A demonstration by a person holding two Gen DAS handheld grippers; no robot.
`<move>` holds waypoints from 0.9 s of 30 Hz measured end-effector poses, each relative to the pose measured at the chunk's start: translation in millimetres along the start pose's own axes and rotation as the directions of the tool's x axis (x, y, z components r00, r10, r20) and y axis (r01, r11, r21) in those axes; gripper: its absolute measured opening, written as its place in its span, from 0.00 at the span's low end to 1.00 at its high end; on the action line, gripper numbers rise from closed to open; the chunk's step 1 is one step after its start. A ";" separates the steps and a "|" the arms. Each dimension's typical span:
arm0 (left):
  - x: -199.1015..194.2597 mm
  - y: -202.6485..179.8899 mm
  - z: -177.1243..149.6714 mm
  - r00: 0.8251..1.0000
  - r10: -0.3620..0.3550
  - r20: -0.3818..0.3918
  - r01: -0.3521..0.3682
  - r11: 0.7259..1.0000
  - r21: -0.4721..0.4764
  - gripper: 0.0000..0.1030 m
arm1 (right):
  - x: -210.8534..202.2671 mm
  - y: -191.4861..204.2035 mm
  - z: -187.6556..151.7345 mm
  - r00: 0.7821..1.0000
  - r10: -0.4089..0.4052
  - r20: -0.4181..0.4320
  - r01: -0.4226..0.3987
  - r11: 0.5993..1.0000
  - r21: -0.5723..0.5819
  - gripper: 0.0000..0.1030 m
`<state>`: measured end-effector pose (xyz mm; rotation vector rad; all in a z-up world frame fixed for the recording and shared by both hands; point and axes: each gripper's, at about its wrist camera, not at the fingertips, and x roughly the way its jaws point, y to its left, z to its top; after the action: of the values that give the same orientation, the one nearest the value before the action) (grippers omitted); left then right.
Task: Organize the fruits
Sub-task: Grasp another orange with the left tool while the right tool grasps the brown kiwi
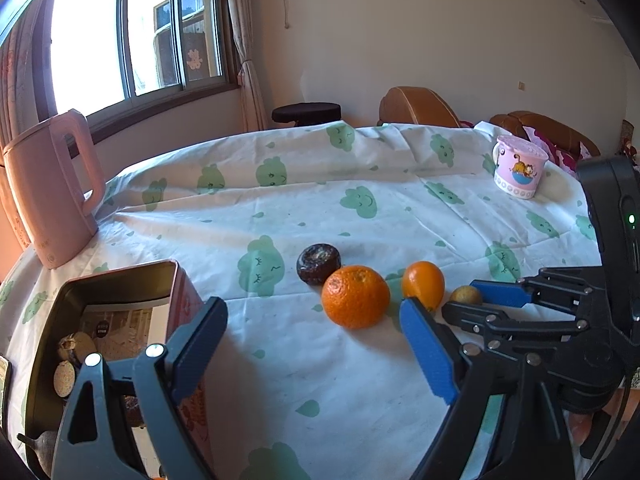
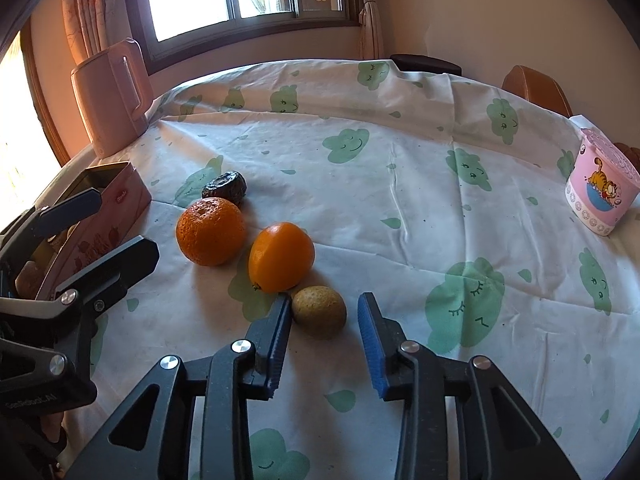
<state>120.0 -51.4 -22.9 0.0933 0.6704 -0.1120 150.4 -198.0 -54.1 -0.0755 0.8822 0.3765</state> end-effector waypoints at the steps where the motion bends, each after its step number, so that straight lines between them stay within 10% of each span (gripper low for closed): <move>1: 1.9 0.1 0.5 1.000 -0.009 -0.006 0.009 1.000 -0.004 0.85 | -0.1 0.2 0.3 1.000 0.000 0.002 0.000 1.000 -0.001 0.28; 27: 54.3 -5.2 9.3 0.966 -0.194 -0.168 0.178 0.978 -0.107 0.47 | -13.6 -12.1 -1.2 0.996 -0.061 0.069 0.056 0.996 0.071 0.28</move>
<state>167.3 -61.7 -49.8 -0.0493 0.8610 -0.2563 145.9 -213.5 -45.6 -0.0240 0.8204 0.2919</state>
